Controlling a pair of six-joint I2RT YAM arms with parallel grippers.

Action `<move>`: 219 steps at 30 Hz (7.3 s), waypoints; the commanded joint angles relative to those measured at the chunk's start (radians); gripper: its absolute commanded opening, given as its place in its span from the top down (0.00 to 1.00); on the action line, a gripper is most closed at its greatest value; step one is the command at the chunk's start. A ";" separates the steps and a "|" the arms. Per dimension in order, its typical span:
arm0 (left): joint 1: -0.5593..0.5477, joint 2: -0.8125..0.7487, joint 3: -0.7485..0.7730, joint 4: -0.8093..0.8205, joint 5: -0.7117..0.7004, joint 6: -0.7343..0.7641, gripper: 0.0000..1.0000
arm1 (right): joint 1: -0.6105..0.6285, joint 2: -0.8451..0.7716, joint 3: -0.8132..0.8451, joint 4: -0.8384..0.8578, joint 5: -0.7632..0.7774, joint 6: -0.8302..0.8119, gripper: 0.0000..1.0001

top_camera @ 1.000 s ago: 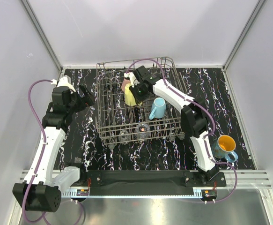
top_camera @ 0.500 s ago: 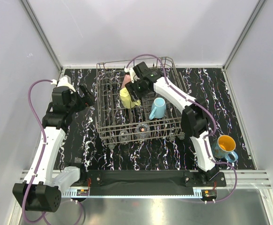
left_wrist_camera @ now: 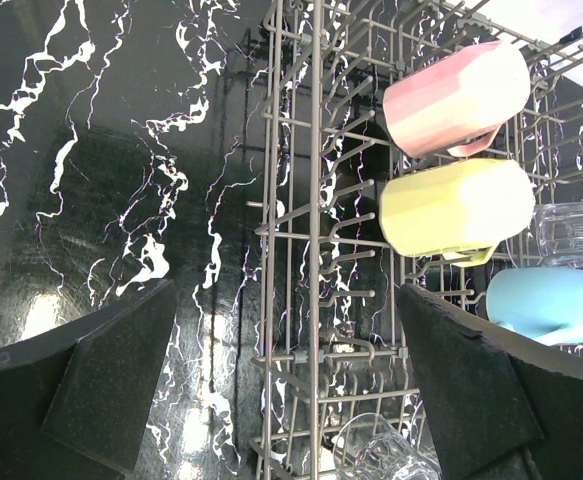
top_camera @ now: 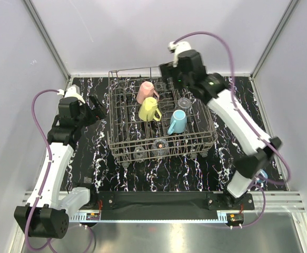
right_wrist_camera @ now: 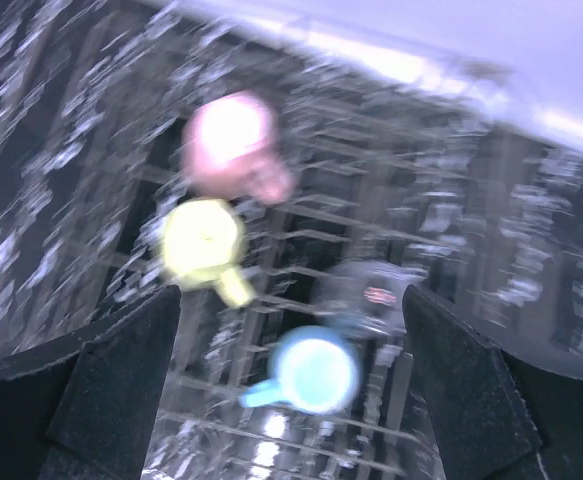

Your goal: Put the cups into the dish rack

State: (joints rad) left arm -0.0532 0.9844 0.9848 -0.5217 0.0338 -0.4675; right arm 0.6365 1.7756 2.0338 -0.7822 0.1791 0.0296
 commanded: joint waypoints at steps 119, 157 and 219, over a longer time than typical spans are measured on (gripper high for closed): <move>-0.396 0.010 -0.058 1.051 0.515 0.039 0.02 | -0.429 -0.358 -0.632 1.699 -0.948 2.113 1.00; -0.625 0.465 0.255 1.497 0.718 0.428 0.23 | -0.388 -0.571 -0.781 1.670 -1.020 2.324 1.00; -0.692 0.421 0.293 1.598 0.798 0.139 1.00 | -0.359 -0.467 -0.850 1.848 -1.087 2.356 0.32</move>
State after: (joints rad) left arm -0.7067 1.4799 1.2465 0.9356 0.8169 -0.2600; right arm 0.2626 1.2716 1.1843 1.0332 -0.8562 2.0232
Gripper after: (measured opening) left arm 0.281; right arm 0.662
